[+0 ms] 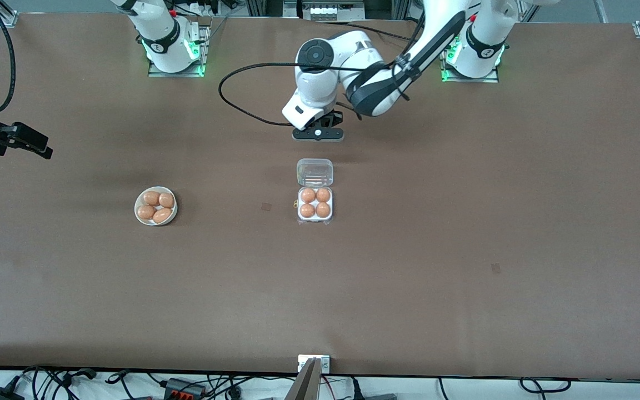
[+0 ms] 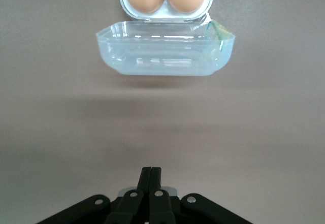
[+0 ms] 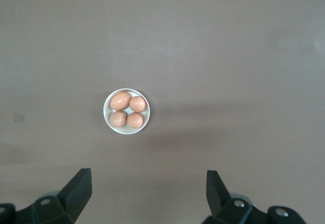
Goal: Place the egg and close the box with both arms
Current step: 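Move the left gripper over the open lid of the egg box, then push the clear lid down over the eggs with the left gripper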
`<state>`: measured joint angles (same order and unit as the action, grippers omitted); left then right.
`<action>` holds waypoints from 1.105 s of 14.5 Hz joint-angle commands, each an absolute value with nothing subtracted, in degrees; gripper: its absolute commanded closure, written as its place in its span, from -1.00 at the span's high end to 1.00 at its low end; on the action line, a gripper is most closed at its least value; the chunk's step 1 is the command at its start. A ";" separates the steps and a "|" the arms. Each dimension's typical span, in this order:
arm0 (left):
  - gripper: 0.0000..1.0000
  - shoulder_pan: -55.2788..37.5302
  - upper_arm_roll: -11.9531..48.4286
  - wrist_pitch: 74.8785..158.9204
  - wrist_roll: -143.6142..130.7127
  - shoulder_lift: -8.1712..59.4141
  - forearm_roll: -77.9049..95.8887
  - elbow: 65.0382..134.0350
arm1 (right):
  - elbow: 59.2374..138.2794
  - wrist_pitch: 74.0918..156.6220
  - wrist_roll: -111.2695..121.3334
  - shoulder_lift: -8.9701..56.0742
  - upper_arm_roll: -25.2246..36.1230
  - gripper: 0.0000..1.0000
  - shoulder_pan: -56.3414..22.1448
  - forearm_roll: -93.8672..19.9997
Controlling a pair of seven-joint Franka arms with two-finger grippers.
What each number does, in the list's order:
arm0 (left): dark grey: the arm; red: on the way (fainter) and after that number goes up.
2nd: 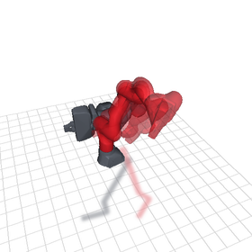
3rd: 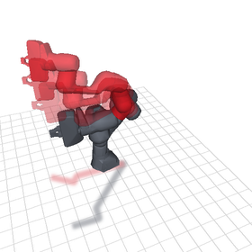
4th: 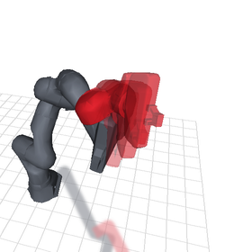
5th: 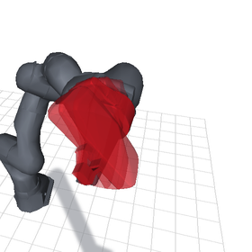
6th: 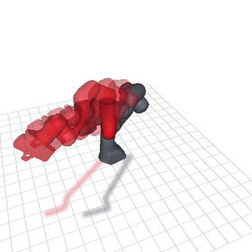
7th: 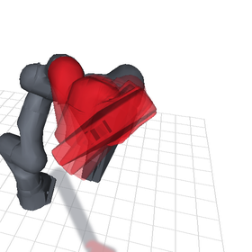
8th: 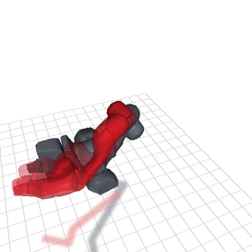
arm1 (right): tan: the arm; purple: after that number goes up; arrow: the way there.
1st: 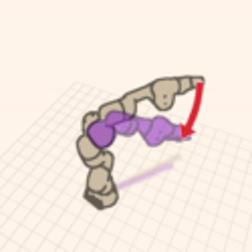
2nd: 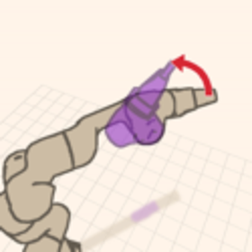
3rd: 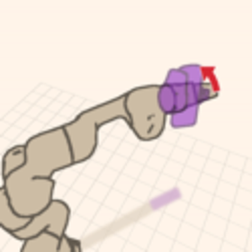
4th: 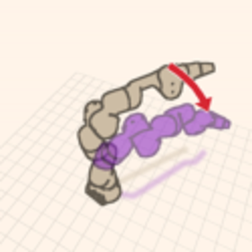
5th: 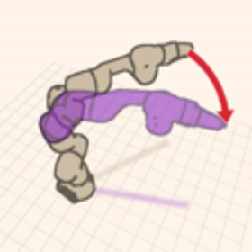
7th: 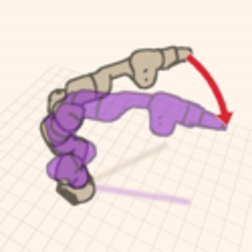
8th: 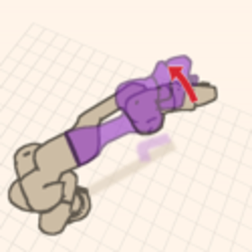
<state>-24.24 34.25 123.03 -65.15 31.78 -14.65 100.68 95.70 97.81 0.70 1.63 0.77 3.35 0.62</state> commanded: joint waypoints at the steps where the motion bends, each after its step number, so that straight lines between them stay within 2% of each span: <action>1: -0.98 -26.09 34.10 123.40 -69.08 34.27 -20.90 98.88 | 95.19 96.77 1.67 1.58 0.44 1.00 3.87 0.35; 5: -0.98 -25.66 33.23 126.19 -69.34 38.75 -31.18 94.84 | 95.10 96.50 1.67 2.11 0.44 1.00 4.04 0.09; 9: -0.98 -25.58 27.87 133.33 -68.65 39.73 -34.01 92.29 | 95.01 96.59 1.76 2.29 0.09 1.00 4.22 0.09; 13: -0.98 -24.52 28.39 132.80 -68.82 38.85 -33.93 92.02 | 94.57 96.51 1.67 2.20 0.09 1.00 3.87 0.26; 16: -0.98 -24.26 28.65 127.82 -68.47 36.66 -33.84 92.02 | 94.31 96.94 1.58 2.20 0.17 1.00 3.95 0.35</action>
